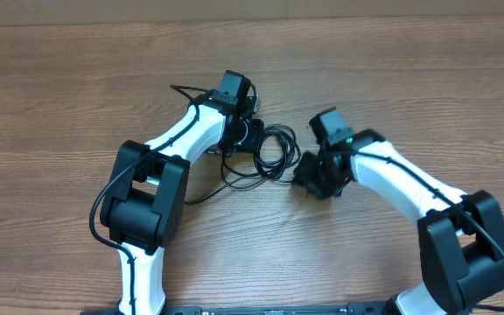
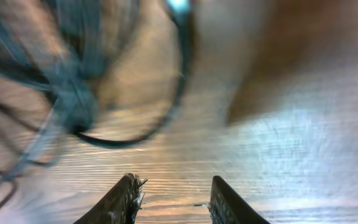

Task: Untangle cables

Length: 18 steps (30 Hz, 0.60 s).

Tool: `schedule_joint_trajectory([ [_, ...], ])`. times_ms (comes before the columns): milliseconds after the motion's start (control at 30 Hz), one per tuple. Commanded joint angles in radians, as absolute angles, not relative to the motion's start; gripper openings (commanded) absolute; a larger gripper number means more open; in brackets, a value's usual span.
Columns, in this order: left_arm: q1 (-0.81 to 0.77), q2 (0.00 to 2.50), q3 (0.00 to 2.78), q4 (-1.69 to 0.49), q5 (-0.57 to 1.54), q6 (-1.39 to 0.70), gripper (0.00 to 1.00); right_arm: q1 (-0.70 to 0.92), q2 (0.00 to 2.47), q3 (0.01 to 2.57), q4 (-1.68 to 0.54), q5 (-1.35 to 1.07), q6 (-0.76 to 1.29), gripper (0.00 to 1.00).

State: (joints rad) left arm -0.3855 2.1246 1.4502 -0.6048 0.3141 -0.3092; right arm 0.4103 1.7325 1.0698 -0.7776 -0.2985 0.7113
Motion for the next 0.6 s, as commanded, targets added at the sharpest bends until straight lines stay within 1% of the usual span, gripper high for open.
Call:
schedule_joint_trajectory([
  [0, -0.380, 2.132, 1.449, -0.602, 0.315, -0.318, 0.04, 0.407, 1.707, 1.165, -0.765, -0.292, 0.555, 0.36],
  [100, -0.380, 2.132, 1.449, -0.601, 0.315, -0.318, 0.04, 0.411, 1.708, 1.172, -0.700, -0.289, 0.514, 0.39],
  [300, -0.380, 2.132, 1.449, -0.602, 0.315, -0.317, 0.04, 0.413, 1.713, 1.165, -0.606, -0.247, 0.496, 0.38],
  [567, -0.380, 2.132, 1.449, -0.601, 0.321, -0.317, 0.04, 0.437, 1.731, 1.148, -0.549, -0.191, 0.496, 0.31],
])
